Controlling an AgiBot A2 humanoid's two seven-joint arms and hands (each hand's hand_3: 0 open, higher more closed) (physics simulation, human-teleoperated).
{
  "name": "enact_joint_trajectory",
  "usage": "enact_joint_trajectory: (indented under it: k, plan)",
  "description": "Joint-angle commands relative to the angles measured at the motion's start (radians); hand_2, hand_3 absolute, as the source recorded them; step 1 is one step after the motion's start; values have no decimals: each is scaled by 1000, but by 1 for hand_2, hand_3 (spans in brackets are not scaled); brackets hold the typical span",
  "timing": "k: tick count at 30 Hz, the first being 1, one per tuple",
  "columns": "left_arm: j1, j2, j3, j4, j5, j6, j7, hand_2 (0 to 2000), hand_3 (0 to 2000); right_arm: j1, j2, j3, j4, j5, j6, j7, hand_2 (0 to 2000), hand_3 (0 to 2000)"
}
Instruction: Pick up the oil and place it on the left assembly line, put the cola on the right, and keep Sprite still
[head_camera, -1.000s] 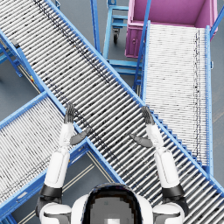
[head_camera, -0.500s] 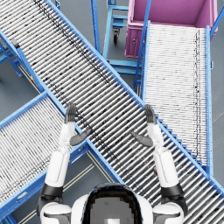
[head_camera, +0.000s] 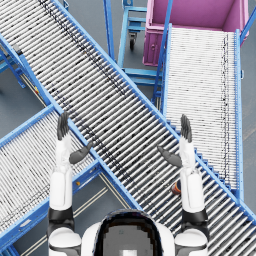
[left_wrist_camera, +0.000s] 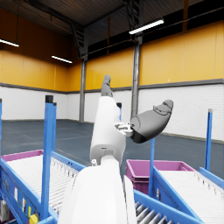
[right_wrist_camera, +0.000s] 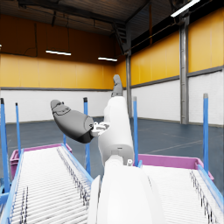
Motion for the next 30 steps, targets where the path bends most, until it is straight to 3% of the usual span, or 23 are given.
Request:
enact_joint_trajectory:
  k: [1, 5, 14, 17, 20, 30]
  plan:
    - [42, 2, -43, -19, 45, 0, 0, 0, 0, 27, -6, -36, 18, 45, 0, 0, 0, 0]
    - [63, 4, -85, -12, 161, 0, 0, 0, 0, 46, -12, -81, 27, 128, 0, 0, 0, 0]
    - [90, 5, -143, -23, 200, 0, 0, 0, 0, 70, -13, -193, 3, 156, 0, 0, 0, 0]
    - [78, 10, -120, -20, 201, 0, 0, 0, 0, 5, -29, -231, -15, 157, 0, 0, 0, 0]
    - [81, 11, -142, -35, 202, 0, 0, 0, 0, 43, -21, -211, 5, 157, 0, 0, 0, 0]
    - [81, 17, -136, -32, 202, 0, 0, 0, 0, 29, -29, -229, 7, 157, 0, 0, 0, 0]
